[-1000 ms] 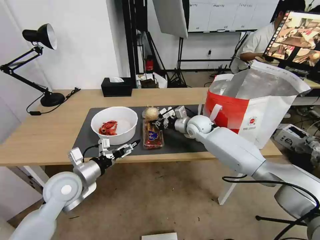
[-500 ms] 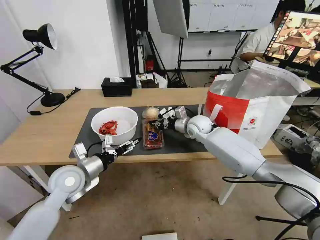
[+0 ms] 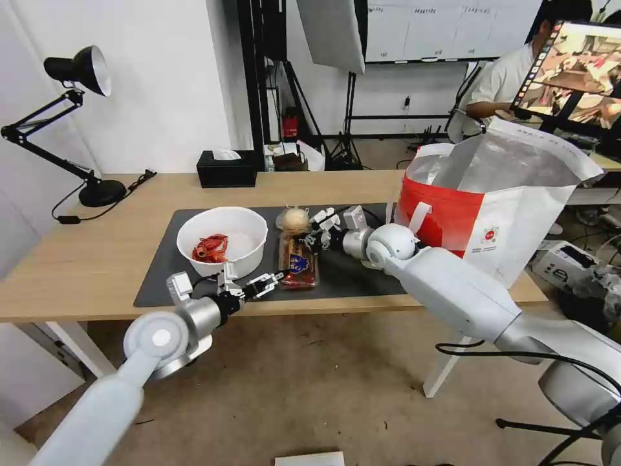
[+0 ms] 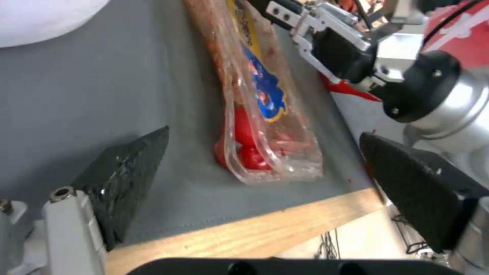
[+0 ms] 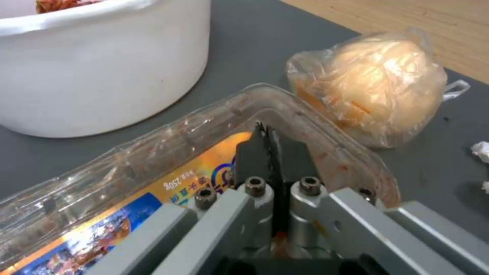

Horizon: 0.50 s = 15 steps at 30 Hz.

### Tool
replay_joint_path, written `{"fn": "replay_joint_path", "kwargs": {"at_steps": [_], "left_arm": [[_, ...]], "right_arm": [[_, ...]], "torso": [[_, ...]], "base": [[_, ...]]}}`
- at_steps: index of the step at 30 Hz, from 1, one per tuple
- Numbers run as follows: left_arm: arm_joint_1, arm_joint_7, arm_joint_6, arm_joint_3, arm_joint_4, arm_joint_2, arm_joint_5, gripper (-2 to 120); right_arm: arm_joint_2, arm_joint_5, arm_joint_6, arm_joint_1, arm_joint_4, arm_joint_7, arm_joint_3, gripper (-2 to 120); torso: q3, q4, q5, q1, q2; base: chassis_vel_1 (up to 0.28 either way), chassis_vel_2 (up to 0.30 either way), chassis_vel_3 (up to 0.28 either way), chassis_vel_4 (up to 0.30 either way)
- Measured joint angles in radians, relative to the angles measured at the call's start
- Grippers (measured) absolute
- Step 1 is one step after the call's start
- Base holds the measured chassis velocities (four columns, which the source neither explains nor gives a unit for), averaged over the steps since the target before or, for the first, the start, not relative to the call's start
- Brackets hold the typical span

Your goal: Pick up the trash from the table and place it into the takeout bag.

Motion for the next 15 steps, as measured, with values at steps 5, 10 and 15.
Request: {"fn": "replay_joint_path", "kwargs": {"at_steps": [5, 10, 15], "left_arm": [[-0.032, -0.025, -0.010, 0.026, 0.024, -0.008, -0.006, 100], [-0.050, -0.036, -0.013, 0.043, 0.036, -0.017, -0.008, 100], [-0.070, -0.045, -0.019, 0.052, 0.047, -0.024, -0.012, 100]], "right_arm": [[-0.003, 0.000, 0.000, -0.003, 0.005, 0.000, 0.003, 0], [-0.005, 0.001, 0.000, -0.003, 0.007, 0.000, 0.004, 0], [-0.006, 0.004, 0.000, -0.003, 0.011, 0.001, 0.004, 0]], "torso": [[0.000, 0.0000, 0.0000, 0.000, 0.000], [0.000, 0.0000, 0.0000, 0.000, 0.000], [0.000, 0.0000, 0.0000, 0.000, 0.000]], "base": [[0.000, 0.000, 0.000, 0.000], [0.000, 0.000, 0.000, 0.000], [0.000, 0.000, 0.000, 0.000]]}}
